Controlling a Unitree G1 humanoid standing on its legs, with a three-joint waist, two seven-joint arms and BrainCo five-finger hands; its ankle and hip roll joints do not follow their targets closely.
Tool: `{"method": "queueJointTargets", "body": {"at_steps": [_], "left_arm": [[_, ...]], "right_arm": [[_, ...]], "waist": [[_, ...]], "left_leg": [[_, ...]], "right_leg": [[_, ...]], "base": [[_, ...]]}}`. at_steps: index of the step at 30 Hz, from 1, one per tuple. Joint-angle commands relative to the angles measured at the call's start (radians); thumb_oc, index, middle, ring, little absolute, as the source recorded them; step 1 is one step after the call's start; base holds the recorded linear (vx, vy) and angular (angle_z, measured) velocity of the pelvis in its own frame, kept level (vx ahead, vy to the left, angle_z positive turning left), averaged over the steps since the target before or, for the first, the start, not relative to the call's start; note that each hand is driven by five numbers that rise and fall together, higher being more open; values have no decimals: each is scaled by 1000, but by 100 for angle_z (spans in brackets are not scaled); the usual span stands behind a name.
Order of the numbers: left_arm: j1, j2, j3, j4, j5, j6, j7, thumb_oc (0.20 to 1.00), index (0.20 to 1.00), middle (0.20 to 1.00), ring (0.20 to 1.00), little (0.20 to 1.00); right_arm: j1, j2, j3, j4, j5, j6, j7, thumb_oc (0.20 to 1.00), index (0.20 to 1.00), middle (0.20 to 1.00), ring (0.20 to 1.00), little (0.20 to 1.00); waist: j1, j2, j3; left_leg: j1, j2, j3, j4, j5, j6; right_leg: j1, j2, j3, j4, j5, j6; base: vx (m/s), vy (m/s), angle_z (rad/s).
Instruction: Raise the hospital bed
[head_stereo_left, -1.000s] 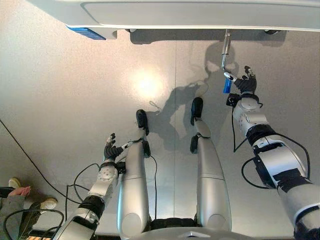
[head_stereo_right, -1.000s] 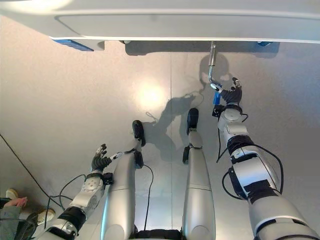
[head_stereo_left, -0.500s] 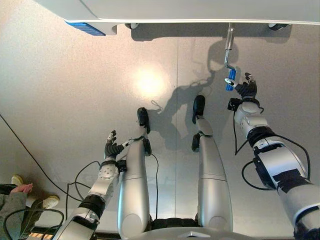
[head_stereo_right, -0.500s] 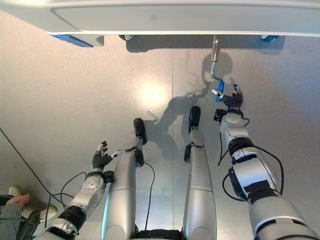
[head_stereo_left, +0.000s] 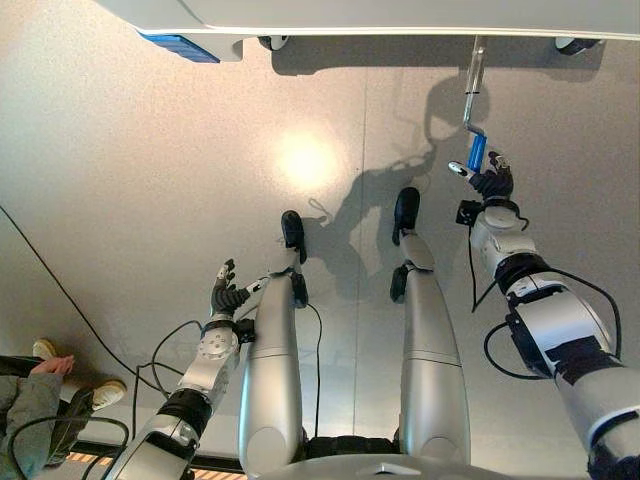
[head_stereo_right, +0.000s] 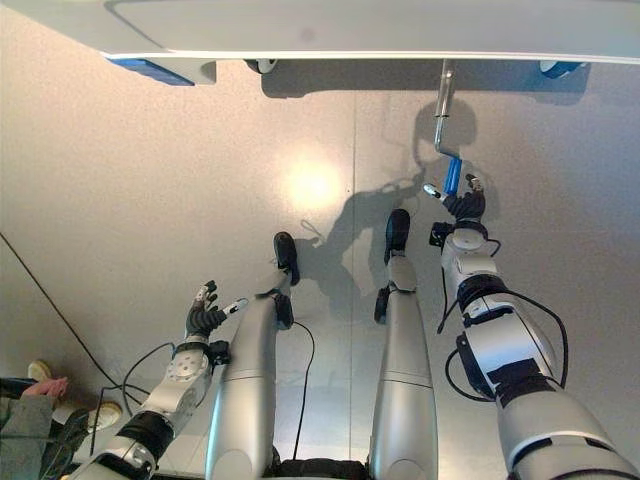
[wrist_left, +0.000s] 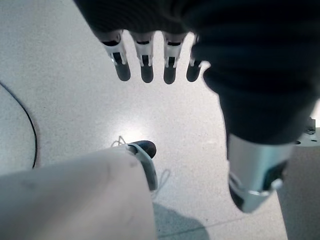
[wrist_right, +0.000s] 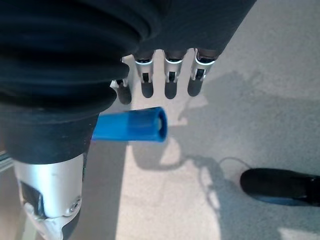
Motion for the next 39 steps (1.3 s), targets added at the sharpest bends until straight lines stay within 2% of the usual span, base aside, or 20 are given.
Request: {"method": "queueJointTargets", "body": {"at_steps": [1, 14, 24, 39], "left_arm": [[57, -1, -19, -42, -16, -19, 5, 1000, 1000, 1000, 1000, 1000], [67, 12, -16, -55, -24, -16, 1, 1000, 1000, 1000, 1000, 1000], [60, 15, -27, -66, -29, -21, -1, 1000, 1000, 1000, 1000, 1000], [79, 25, -39, -110, -24, -21, -5, 1000, 1000, 1000, 1000, 1000]], "right_arm": [[9, -73, 52, -56, -21, -7, 16, 1000, 1000, 1000, 1000, 1000], [-70, -77, 88, -113, -34, -12, 11, 1000, 1000, 1000, 1000, 1000], [-127, -88, 98, -65, -35, -2, 14, 1000, 1000, 1000, 1000, 1000], [-109, -84, 85, -57, -21, -1, 16, 1000, 1000, 1000, 1000, 1000]], "waist": [[-11, 95, -26], [-8, 92, -26], [6, 109, -26], [16, 131, -26]], "left_leg": [[-40, -9, -47, 3, 28, 19], [-41, -9, -48, -2, 32, 17], [-46, -12, -52, -5, 30, 19], [-89, -20, -64, 29, 16, 22]], "right_leg": [[-7, -10, 8, 125, -109, 72], [-9, -11, 6, 129, -111, 72], [-17, -13, 5, 139, -120, 73], [-60, -17, 1, 182, -137, 72]], "base": [[0, 0, 0], [0, 0, 0], [0, 0, 0], [6, -4, 3]]}}
